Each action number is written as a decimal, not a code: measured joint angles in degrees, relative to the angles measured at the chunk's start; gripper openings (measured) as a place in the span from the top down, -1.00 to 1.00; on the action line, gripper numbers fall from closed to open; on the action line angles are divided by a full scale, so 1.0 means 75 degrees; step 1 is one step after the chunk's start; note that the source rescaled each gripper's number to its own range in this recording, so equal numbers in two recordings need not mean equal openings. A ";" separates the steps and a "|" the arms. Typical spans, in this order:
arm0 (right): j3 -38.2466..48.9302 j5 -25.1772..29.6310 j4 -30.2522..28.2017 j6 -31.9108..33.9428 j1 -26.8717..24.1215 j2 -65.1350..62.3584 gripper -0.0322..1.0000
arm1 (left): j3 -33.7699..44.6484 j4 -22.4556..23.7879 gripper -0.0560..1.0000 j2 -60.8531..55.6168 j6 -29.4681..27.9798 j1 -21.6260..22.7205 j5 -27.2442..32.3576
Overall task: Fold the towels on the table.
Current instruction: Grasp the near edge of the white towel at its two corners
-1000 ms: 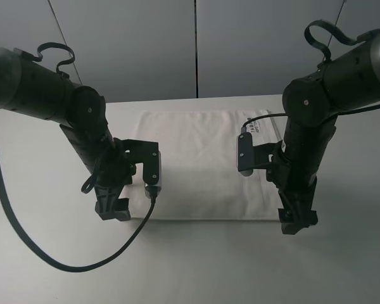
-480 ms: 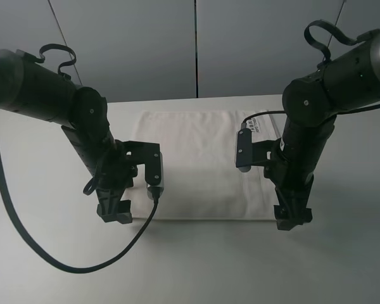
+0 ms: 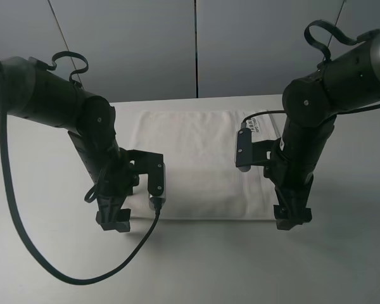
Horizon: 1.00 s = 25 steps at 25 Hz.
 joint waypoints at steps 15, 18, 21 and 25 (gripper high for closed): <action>0.0000 0.0487 -0.0772 0.0638 0.0000 0.0000 -1.00 | -0.0073 0.0257 -1.00 0.0210 -0.0296 -0.0012 0.0114; 0.0000 0.0485 -0.0803 0.0650 0.0000 0.0000 -1.00 | -0.0073 0.0257 -1.00 0.0210 -0.0296 -0.0012 0.0114; 0.0000 0.0485 -0.0803 0.0634 0.0000 0.0000 -1.00 | -0.0073 0.0257 -1.00 0.0210 -0.0296 -0.0012 0.0114; 0.0015 0.0284 -0.0411 0.0349 0.0000 0.0000 -1.00 | -0.0073 0.0257 -0.99 0.0210 -0.0296 -0.0012 0.0114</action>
